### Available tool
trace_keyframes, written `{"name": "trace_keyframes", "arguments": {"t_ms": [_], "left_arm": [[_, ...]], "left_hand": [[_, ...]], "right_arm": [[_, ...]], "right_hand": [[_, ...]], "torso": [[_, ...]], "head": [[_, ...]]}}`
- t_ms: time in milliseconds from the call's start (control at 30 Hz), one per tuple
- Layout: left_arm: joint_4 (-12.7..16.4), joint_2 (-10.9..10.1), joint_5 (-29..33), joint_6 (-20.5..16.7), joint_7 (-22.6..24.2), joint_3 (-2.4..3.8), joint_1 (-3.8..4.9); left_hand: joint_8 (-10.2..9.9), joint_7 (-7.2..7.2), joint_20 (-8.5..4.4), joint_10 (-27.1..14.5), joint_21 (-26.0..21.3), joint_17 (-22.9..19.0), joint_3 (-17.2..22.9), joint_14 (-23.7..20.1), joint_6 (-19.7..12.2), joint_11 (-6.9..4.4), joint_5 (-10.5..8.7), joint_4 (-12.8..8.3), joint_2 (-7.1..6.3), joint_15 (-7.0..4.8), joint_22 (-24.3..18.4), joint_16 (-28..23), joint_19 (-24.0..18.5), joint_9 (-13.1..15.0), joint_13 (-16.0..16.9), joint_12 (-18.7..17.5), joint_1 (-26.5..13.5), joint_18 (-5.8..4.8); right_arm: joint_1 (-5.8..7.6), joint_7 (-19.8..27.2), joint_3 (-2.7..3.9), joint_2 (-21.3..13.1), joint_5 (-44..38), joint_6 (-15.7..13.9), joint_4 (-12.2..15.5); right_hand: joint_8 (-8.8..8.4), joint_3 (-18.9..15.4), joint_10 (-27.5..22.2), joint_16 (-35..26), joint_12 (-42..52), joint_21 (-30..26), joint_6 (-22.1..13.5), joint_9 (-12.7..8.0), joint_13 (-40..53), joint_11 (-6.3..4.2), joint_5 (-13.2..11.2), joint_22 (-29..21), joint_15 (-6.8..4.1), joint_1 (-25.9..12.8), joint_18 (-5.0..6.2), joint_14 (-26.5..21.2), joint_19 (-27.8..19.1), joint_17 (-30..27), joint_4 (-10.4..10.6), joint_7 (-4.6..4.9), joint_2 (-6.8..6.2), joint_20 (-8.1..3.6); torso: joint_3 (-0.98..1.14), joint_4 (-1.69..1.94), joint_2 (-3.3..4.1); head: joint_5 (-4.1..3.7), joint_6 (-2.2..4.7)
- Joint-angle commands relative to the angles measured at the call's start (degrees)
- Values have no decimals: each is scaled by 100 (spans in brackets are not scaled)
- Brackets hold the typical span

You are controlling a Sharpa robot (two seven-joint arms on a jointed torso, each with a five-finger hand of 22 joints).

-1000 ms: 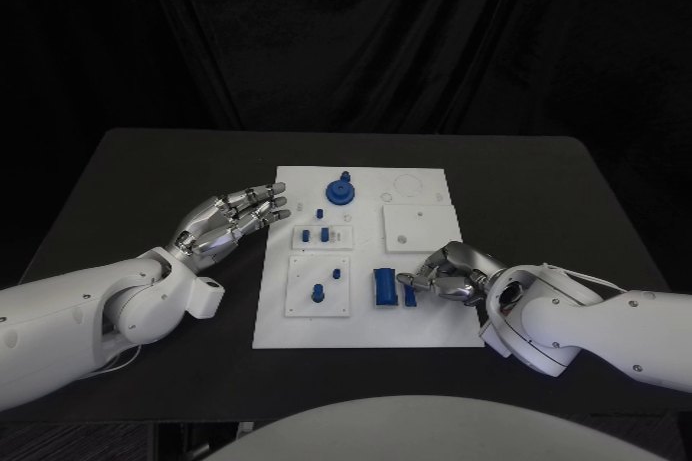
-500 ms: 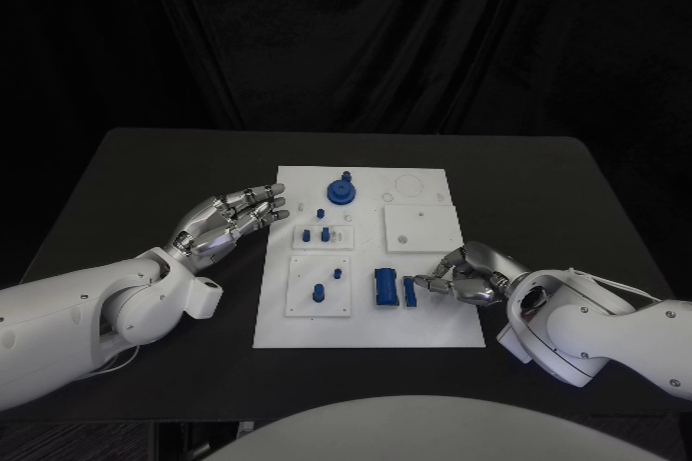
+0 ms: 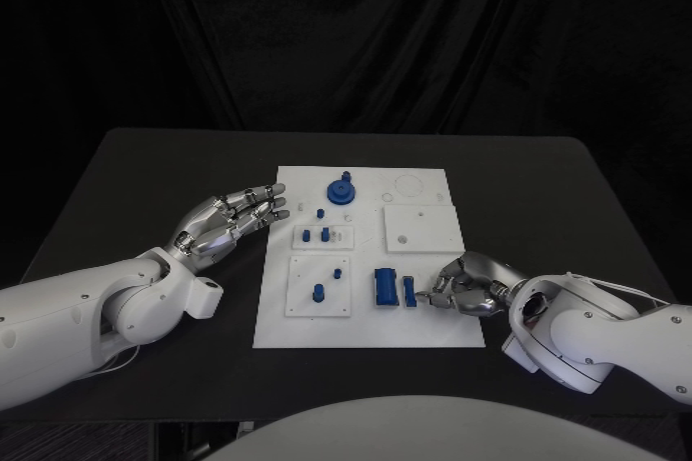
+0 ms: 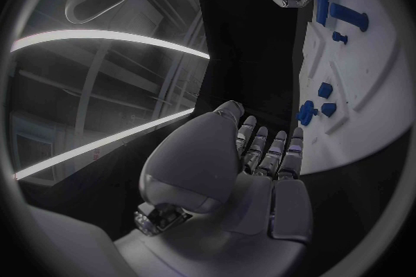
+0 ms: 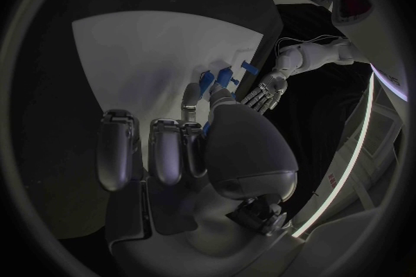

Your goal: Assemble the parts on the task board

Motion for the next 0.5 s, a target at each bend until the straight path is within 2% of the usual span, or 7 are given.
{"name": "trace_keyframes", "arguments": {"t_ms": [33,167,500], "left_arm": [[13,-2,-16,67,84,4,-10],[12,4,-16,70,84,4,-10],[2,13,-16,77,81,4,-12]], "left_hand": [[38,153,-9,16,24,8,39,22,38,34,37,-4,-29,7,7,37,28,5,7,19,29,-99],[43,156,-9,21,24,8,51,23,51,41,42,-5,-34,7,5,39,29,6,8,24,26,-99],[43,156,-9,21,24,8,51,23,51,41,42,-5,-34,7,5,39,29,6,8,24,26,-99]], "right_arm": [[-21,-219,-2,27,-51,366,-8],[-27,-234,-3,54,-53,392,-33],[-32,-260,-3,102,-62,374,-77]], "right_hand": [[134,-52,596,-19,16,-21,3,138,1506,-48,-92,1205,-68,81,-37,458,260,737,-6,-64,-9,-56],[163,-62,596,-26,16,-30,-7,176,1506,-56,-121,1202,-74,108,-35,455,257,723,-15,-71,-18,-63],[206,-74,596,-28,16,-32,-10,229,1506,-65,-177,1201,-83,131,-35,455,256,720,-14,-82,-12,-71]], "torso": [[-4,-2,-1],[-1,10,-3],[-7,-4,-1]], "head": [[-1,0],[-13,0],[1,0]]}}
